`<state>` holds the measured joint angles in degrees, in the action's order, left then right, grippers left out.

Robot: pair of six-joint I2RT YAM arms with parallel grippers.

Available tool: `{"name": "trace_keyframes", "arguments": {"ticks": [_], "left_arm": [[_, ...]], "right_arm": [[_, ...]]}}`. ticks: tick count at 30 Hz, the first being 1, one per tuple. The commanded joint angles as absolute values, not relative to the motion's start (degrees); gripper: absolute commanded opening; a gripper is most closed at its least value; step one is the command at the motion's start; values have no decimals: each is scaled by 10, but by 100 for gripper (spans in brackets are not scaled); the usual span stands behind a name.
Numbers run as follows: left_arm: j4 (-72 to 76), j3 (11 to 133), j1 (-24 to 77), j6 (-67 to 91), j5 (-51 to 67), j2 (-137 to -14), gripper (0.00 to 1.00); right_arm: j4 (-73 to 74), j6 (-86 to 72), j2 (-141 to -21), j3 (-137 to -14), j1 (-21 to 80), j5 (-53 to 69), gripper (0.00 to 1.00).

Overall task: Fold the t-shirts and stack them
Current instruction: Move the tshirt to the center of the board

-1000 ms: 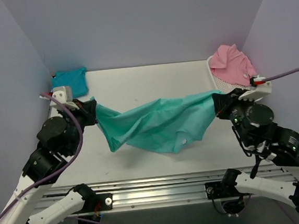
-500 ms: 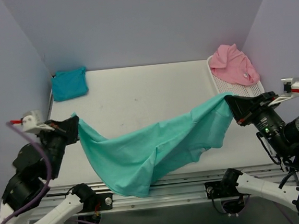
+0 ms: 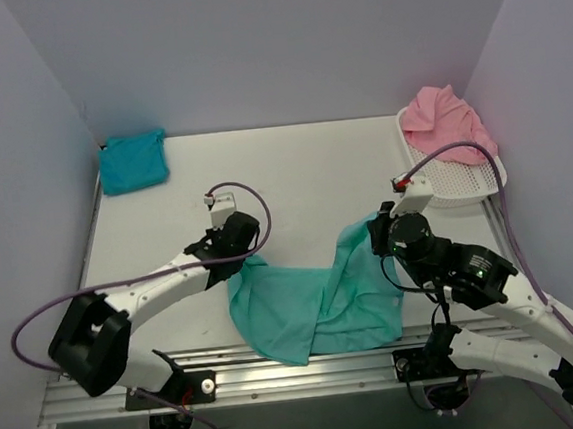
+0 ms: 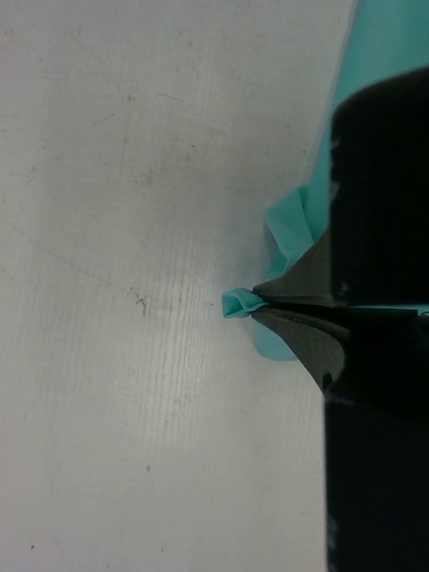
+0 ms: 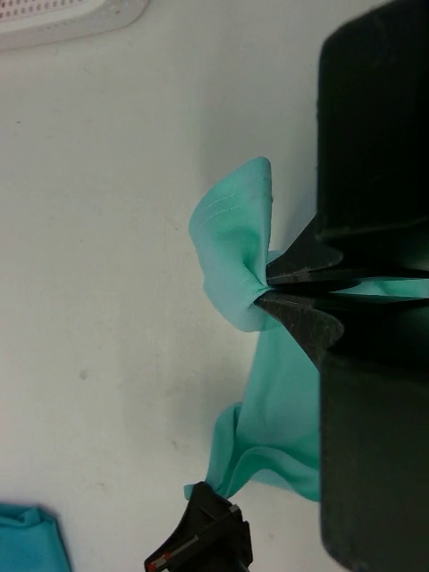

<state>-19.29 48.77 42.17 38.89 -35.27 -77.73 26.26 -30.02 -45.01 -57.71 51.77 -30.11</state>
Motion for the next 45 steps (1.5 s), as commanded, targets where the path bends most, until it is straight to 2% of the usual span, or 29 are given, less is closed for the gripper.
{"name": "trace_keyframes", "arguments": {"ticks": [1,2,4,5,9,17,20,23,30,45], "left_arm": [[-89,522,404,410,-357,-868,2],[-80,528,399,405,-349,-889,8],[-53,554,389,389,-344,-943,26],[-61,568,388,370,-351,-954,48],[-103,606,432,331,-422,-930,79],[-314,650,568,373,-481,-764,81],[-384,624,634,433,-501,-739,80],[-405,578,684,500,-471,-732,79],[-380,519,761,607,-452,-809,77],[-344,575,893,729,-429,-956,72]], "right_arm": [[224,-328,-463,-561,515,-353,0],[222,-330,-470,-554,515,-359,0],[218,-330,-475,-549,515,-374,0],[219,-331,-481,-548,515,-381,0],[229,-340,-491,-551,516,-401,0],[233,-362,-518,-541,515,-422,0],[243,-371,-516,-538,516,-432,0],[246,-375,-509,-535,514,-440,0],[256,-400,-522,-541,515,-452,0],[283,-412,-526,-535,515,-474,0]]}}
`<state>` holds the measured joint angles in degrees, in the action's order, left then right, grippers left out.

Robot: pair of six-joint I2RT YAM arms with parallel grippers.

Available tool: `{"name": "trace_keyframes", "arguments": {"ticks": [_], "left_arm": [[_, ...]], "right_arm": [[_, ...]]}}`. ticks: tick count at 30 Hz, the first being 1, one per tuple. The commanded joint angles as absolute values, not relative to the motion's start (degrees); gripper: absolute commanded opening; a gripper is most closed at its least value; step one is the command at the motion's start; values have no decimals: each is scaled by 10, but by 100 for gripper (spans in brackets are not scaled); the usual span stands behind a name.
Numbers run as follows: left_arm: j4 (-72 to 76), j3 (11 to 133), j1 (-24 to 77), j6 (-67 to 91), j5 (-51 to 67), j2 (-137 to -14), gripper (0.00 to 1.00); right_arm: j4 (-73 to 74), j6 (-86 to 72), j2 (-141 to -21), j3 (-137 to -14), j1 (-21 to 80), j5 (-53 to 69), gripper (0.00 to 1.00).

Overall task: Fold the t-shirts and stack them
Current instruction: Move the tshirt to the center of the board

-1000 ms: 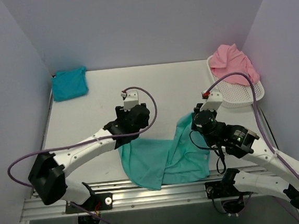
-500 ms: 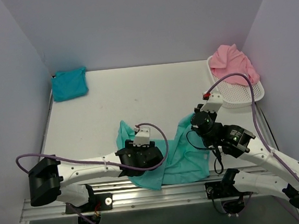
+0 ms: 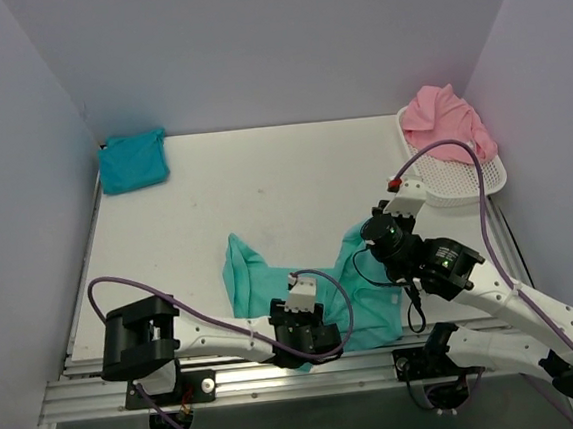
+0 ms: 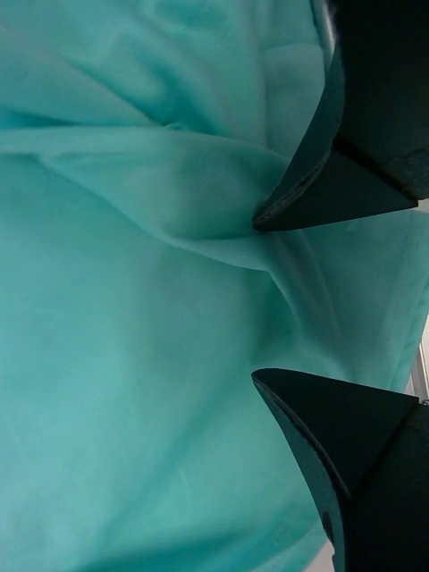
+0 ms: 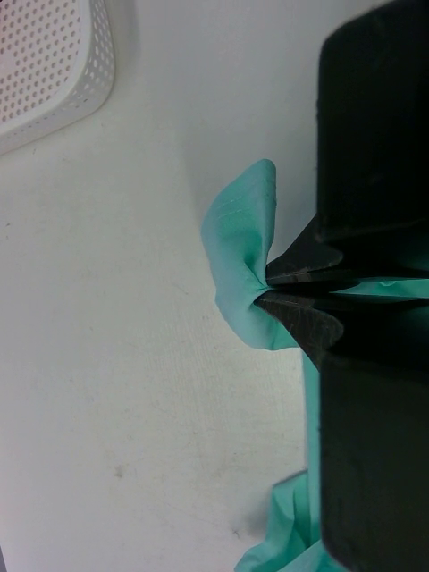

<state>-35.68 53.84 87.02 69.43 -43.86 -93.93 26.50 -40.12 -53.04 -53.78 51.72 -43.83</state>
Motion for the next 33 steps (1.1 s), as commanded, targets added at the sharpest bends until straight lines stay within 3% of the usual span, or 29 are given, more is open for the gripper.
{"name": "trace_keyframes", "arguments": {"ticks": [1,14,24,33], "left_arm": [[-352,584,898,728,-431,-962,72],[-441,635,921,677,-418,-909,68],[-346,594,923,621,-305,-904,67],[-462,604,917,621,-468,-762,73]], "right_arm": [[284,-413,-525,-533,515,-474,0],[289,-420,-516,-525,514,-485,0],[228,-401,-575,-538,467,-488,0],[72,-324,-726,-570,331,-365,0]]}}
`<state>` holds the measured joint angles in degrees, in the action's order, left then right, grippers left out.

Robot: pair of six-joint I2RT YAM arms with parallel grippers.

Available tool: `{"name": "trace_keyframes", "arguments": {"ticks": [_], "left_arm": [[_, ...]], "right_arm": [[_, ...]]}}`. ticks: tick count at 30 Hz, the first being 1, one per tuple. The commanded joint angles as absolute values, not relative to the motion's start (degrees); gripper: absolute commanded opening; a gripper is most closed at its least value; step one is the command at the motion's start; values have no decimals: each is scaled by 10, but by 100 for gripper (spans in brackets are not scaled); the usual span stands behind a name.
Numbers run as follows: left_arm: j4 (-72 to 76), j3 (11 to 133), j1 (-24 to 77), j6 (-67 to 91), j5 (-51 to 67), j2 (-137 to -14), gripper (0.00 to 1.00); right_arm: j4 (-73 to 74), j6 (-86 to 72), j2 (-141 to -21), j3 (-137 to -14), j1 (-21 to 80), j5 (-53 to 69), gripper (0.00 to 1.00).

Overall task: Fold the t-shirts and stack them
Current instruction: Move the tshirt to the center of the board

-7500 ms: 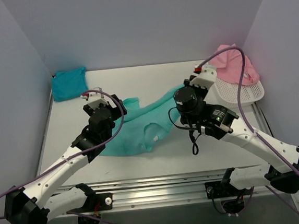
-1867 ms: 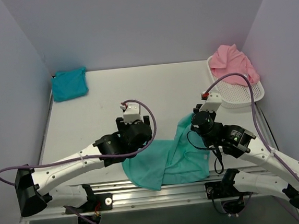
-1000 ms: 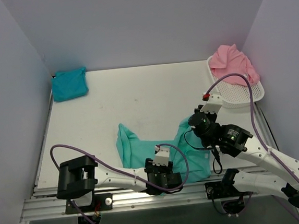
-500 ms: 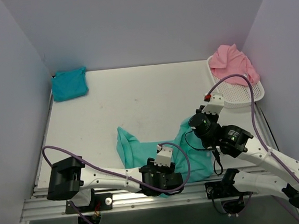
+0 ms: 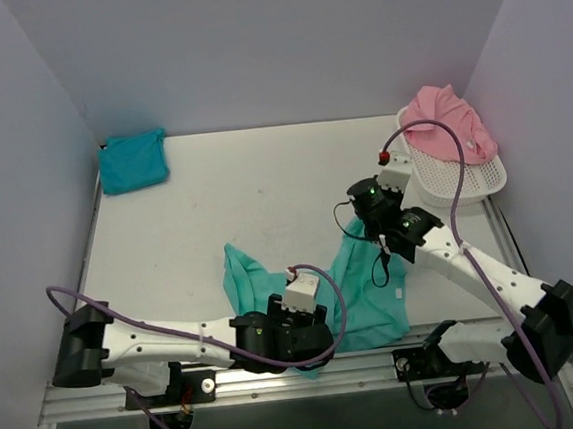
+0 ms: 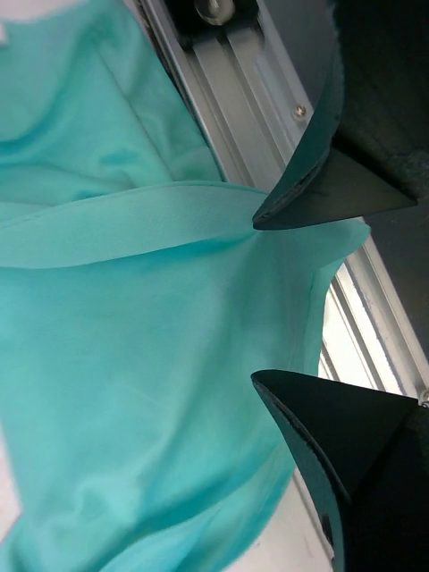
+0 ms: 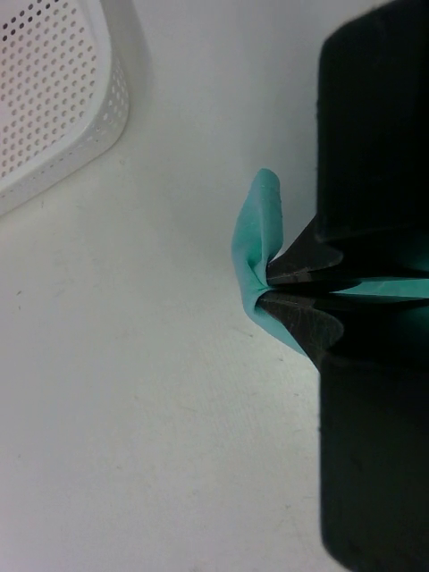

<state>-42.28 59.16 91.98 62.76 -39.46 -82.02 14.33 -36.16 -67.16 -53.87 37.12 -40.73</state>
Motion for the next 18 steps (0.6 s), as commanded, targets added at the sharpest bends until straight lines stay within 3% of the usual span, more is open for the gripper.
{"name": "trace_keyframes", "arguments": {"ticks": [1,11,14,18], "left_arm": [[-469,603,915,623,-476,-751,73],[-434,580,913,582,-477,-722,75],[-583,602,913,651,-529,-730,76],[-831,593,915,985,-605,-688,78]], "right_arm": [[53,-319,-741,-577,311,-359,0],[-24,-290,-908,-654,235,-323,0],[-36,-284,-954,-667,208,-316,0],[-61,-280,-983,-669,164,-280,0]]}}
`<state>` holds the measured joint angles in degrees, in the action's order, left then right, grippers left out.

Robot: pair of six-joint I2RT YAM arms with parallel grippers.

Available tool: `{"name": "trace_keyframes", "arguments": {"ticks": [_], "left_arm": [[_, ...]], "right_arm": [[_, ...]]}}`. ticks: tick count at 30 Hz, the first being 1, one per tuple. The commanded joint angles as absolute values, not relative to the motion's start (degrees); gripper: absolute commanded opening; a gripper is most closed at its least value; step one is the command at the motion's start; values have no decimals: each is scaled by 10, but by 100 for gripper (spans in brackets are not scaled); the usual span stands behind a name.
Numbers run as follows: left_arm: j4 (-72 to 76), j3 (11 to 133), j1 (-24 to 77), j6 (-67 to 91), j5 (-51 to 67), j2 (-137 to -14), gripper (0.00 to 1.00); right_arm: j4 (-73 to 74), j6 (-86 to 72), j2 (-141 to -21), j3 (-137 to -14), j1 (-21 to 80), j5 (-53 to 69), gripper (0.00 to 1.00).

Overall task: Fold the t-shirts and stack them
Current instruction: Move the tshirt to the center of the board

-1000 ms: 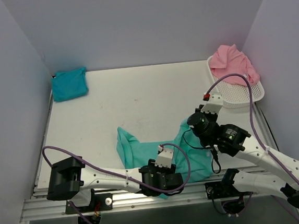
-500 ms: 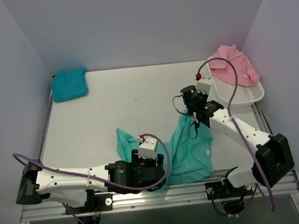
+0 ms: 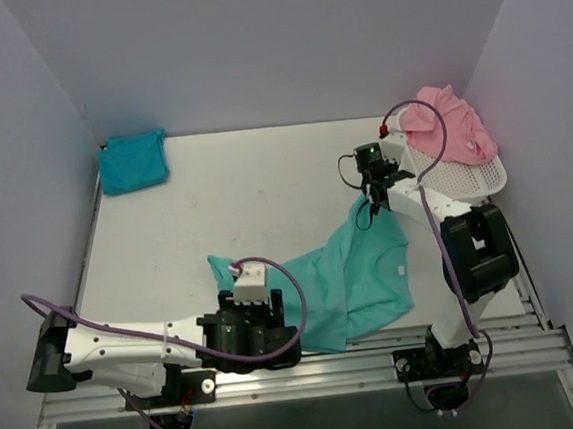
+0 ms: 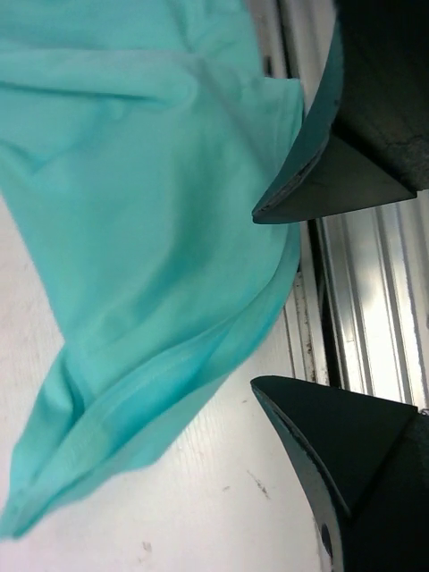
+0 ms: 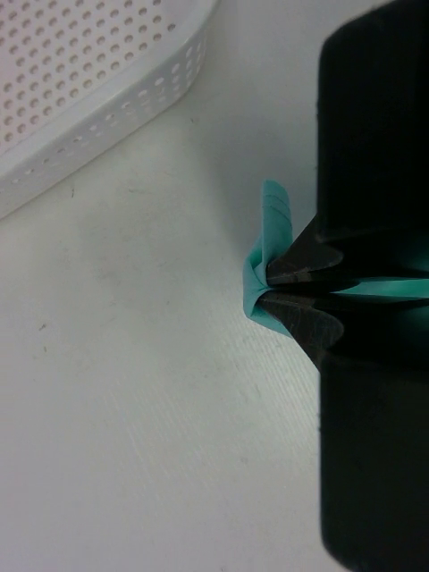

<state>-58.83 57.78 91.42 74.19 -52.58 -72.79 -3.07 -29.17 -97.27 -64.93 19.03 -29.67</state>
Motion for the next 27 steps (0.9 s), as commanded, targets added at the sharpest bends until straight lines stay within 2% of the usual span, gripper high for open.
{"name": "trace_keyframes", "arguments": {"ticks": [1,3,5,7,8,9,11,17,22,27], "left_arm": [[-861,582,916,1024,-613,-650,77],[-854,536,916,1037,-616,-602,77],[-784,506,913,967,-619,-536,79],[-590,464,911,787,-606,-500,83],[-444,452,909,720,-578,-499,94],[-386,441,908,625,-559,-505,97],[-281,448,907,580,-532,-576,97],[-245,620,915,527,-463,-870,97],[-153,628,914,500,-410,-943,96],[-147,642,914,499,-396,-979,96]], "right_arm": [[-68,-280,-987,-671,152,-275,0],[-69,-277,-1002,-676,143,-268,0],[-76,-277,-1012,-680,134,-259,0],[-76,-277,-1019,-686,133,-254,0],[-77,-279,-1023,-686,134,-251,0],[-81,-281,-1024,-686,134,-246,0],[-83,-284,-1024,-682,135,-243,0],[-80,-280,-1017,-672,137,-242,0],[-79,-277,-1001,-660,135,-249,0],[-78,-279,-999,-657,135,-246,0]]}}
